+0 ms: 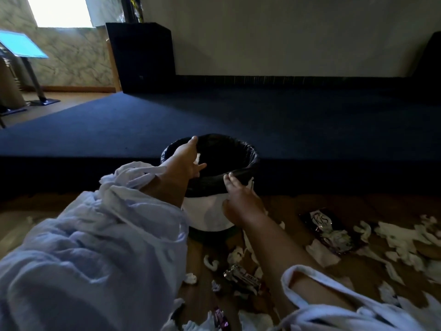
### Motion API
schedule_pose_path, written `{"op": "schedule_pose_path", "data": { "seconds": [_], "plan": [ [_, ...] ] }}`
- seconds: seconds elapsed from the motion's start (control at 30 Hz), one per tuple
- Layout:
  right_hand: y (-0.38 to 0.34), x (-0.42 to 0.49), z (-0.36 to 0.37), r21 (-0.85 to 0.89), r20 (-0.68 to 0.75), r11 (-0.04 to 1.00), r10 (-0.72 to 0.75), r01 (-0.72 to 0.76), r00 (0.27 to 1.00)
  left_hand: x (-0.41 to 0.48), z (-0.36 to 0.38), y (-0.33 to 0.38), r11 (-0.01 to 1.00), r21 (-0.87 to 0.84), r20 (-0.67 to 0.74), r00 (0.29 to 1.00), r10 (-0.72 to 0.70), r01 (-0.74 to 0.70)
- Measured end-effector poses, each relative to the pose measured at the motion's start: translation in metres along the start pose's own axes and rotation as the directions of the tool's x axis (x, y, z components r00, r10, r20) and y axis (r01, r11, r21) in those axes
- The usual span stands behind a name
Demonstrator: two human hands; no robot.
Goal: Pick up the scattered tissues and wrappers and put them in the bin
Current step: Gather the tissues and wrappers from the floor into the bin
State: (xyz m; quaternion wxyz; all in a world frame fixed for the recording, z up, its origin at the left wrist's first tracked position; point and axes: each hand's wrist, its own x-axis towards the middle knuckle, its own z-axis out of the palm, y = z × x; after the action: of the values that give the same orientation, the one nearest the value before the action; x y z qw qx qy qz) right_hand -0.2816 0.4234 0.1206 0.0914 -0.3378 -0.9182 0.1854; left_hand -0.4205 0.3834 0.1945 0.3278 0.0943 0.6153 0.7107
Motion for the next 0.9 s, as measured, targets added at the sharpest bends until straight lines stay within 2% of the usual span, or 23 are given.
{"op": "schedule_pose_path", "data": {
  "seconds": [0.13, 0.3, 0.37, 0.43, 0.5, 0.57, 0.63, 0.7, 0.8, 0.9],
  "plan": [
    [-0.001, -0.001, 0.003, 0.008, -0.013, 1.0, -0.005, 0.005, 1.0, -0.017, -0.007, -0.008, 0.999, 0.043, 0.039, 0.999, -0.021, 0.02],
    [0.005, 0.002, 0.002, 0.002, 0.059, 1.0, -0.014, 0.014, 0.998, -0.054, -0.03, -0.032, 0.961, 0.194, 0.082, 0.979, 0.184, -0.197],
    [0.007, -0.016, 0.009, 0.119, 0.014, 0.988, -0.1, 0.097, 0.995, -0.068, -0.046, -0.053, 0.943, 0.24, 0.131, 0.97, 0.203, -0.229],
    [0.009, -0.054, 0.029, 0.268, -0.091, 0.95, -0.14, 0.16, 0.986, -0.087, -0.065, -0.081, 0.943, 0.261, 0.179, 0.971, 0.16, -0.204],
    [0.015, -0.103, 0.061, 0.459, -0.14, 0.88, -0.065, 0.123, 0.988, -0.109, -0.086, -0.118, 0.959, 0.251, 0.198, 0.977, 0.083, -0.132],
    [0.024, -0.151, 0.102, 0.581, -0.113, 0.813, 0.046, 0.029, 0.992, -0.129, -0.108, -0.158, 0.957, 0.282, 0.181, 0.983, 0.016, -0.067],
    [0.036, -0.192, 0.144, 0.564, -0.055, 0.824, 0.095, -0.048, 0.994, -0.149, -0.129, -0.198, 0.937, 0.347, 0.185, 0.983, -0.014, -0.052],
    [0.047, -0.226, 0.175, 0.476, 0.087, 0.87, 0.102, -0.131, 0.991, -0.17, -0.149, -0.238, 0.916, 0.396, 0.184, 0.983, -0.012, -0.063],
    [0.066, -0.256, 0.202, 0.268, 0.202, 0.958, 0.052, -0.106, 0.978, -0.198, -0.18, -0.292, 0.847, 0.525, 0.147, 0.989, -0.001, -0.078],
    [0.074, -0.268, 0.21, 0.08, 0.3, 0.986, 0.116, -0.146, 0.947, -0.216, -0.205, -0.321, 0.728, 0.661, 0.173, 0.981, 0.089, -0.183]
  ]
}}
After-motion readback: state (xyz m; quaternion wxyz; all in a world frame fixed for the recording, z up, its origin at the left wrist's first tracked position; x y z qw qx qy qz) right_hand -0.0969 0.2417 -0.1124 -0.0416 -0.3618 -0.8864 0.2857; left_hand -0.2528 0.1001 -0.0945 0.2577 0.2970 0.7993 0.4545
